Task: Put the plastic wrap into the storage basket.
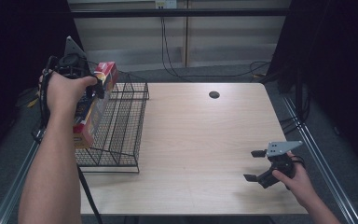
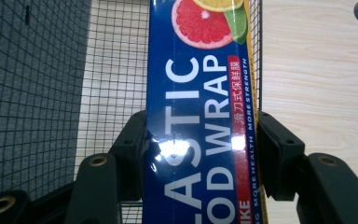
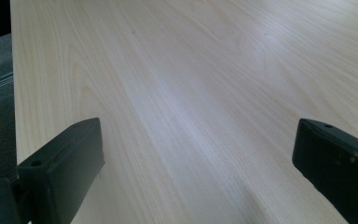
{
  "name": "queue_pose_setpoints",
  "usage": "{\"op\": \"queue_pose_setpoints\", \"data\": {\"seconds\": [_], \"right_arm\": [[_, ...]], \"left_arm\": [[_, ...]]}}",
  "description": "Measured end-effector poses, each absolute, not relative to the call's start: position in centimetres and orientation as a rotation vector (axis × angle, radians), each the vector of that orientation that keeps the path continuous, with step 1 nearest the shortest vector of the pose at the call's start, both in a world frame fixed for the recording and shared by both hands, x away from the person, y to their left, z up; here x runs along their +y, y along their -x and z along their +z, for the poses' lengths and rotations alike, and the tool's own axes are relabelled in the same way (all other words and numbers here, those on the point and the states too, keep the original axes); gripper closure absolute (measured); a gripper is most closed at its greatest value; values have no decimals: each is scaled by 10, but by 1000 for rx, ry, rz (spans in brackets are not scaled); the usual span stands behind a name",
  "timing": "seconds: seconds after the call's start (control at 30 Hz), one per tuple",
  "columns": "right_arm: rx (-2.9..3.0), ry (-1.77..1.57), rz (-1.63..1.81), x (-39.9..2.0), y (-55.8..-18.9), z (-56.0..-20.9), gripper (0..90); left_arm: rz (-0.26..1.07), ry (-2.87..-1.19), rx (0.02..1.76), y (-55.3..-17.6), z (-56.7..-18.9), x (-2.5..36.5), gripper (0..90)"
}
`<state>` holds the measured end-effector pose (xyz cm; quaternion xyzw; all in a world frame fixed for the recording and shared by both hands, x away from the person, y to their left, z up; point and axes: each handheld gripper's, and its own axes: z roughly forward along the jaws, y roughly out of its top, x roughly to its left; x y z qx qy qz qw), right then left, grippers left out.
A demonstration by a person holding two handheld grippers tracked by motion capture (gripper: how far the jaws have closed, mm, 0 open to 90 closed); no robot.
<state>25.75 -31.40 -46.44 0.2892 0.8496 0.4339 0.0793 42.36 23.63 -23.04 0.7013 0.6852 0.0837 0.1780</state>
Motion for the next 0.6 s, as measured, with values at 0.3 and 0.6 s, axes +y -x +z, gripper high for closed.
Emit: {"op": "queue_pose_setpoints", "data": {"seconds": [0.3, 0.6], "right_arm": [[2542, -864, 1305, -314, -257, -464, 18], [2541, -865, 1303, -314, -257, -464, 18]], "left_arm": [[236, -1956, 1970, -421, -233, 248, 444], [245, -1946, 1990, -419, -234, 257, 444]]}}
